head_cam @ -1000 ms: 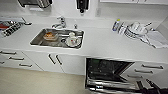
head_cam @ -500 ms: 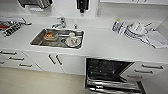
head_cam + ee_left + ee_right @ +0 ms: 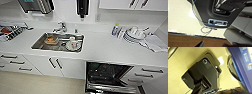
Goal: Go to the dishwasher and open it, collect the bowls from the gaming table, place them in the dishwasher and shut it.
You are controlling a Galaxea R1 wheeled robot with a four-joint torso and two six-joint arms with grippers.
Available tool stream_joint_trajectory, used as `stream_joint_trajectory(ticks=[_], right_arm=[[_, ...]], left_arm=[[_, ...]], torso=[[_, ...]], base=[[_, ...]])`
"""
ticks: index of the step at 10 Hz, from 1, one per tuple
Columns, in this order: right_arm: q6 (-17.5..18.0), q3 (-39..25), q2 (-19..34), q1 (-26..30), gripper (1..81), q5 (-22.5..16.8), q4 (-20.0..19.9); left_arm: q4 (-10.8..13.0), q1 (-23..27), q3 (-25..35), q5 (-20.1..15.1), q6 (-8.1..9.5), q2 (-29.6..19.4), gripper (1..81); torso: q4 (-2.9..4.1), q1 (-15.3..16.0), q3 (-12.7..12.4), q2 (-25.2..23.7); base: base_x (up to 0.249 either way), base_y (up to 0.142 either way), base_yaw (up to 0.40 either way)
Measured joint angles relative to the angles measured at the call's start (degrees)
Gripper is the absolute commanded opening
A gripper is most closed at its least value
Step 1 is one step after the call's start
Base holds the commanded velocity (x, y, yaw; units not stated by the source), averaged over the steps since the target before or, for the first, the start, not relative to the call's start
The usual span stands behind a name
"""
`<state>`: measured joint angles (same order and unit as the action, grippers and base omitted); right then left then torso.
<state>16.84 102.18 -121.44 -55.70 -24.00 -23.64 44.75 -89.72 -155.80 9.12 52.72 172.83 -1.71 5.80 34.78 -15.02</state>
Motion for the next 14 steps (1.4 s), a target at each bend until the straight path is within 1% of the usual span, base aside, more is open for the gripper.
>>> stream_joint_trajectory(ticks=[3,4,6,10,12,14], right_arm=[[0.2,4.63,-3.89,-1.94,81.1,-0.02,-0.56],[0.2,5.89,-4.5,-2.49,81.1,-0.09,-1.96],[0.24,8.37,-5.27,-3.83,81.1,-0.41,-6.27],[0.26,15.41,-8.66,-5.99,81.1,-0.38,-13.0],[0.26,17.09,-10.73,-8.02,81.1,-0.46,-16.16],[0.28,19.18,-12.02,-8.24,81.1,-0.5,-19.3]], left_arm=[[0.0,-0.05,0.0,-0.11,0.02,0.0,81.1],[-0.02,-0.05,0.0,-0.13,0.02,0.02,81.1],[-0.02,-0.21,0.0,-0.15,0.02,0.0,81.1],[-0.05,-0.51,0.0,-0.2,0.02,0.02,81.1],[-0.02,-0.51,0.0,-0.24,0.02,0.02,81.1],[-0.02,-0.82,0.0,-0.33,0.02,0.0,81.1]], torso=[[0.0,3.91,-0.05,-6.3],[0.0,5.23,-0.05,-8.39],[0.0,7.83,-0.09,-12.57],[0.0,12.96,-0.11,-20.79],[0.0,15.56,-0.13,-24.94],[0.0,18.19,-0.15,-29.16]], base=[[0.0,0.0,0.0],[0.0,0.0,0.0],[0.0,0.0,0.0],[0.0,0.0,0.0],[0.0,0.0,0.0],[0.0,0.0,0.0]])
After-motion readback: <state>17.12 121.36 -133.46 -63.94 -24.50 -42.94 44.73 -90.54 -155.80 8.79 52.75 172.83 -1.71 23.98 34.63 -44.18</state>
